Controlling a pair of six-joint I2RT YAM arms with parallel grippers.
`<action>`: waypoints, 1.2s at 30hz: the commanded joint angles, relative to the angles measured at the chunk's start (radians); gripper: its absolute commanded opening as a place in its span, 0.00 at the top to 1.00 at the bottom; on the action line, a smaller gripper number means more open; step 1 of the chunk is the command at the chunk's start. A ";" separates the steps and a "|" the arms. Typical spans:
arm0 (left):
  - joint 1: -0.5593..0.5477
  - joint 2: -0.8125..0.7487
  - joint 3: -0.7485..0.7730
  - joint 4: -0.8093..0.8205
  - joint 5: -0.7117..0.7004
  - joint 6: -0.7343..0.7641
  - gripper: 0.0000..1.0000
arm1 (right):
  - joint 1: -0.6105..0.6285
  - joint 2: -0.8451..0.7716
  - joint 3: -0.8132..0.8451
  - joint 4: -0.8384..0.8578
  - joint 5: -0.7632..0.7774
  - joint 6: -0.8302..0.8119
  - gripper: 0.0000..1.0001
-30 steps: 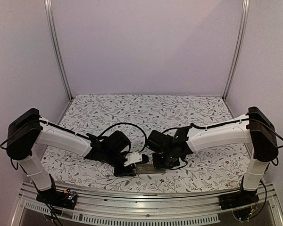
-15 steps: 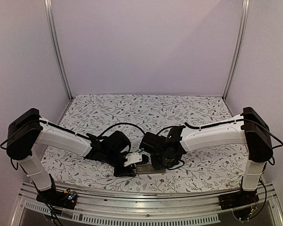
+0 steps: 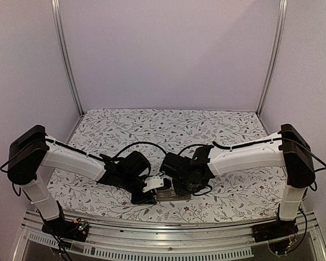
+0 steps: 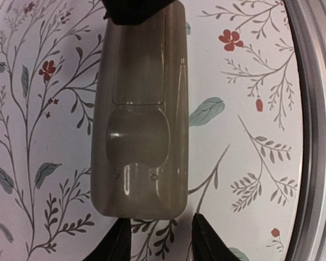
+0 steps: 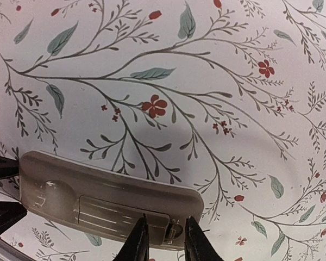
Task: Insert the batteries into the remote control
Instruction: Press the battery cover on the remote control.
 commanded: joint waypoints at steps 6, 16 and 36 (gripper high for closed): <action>-0.015 -0.010 0.027 -0.005 0.009 -0.003 0.62 | -0.033 -0.143 -0.119 0.216 -0.120 -0.054 1.00; -0.016 -0.007 0.027 -0.008 0.009 -0.004 0.62 | -0.047 -0.156 -0.158 0.236 -0.140 -0.028 1.00; -0.015 -0.005 0.030 -0.011 0.010 -0.006 0.62 | -0.052 -0.122 -0.246 0.258 -0.189 0.002 1.00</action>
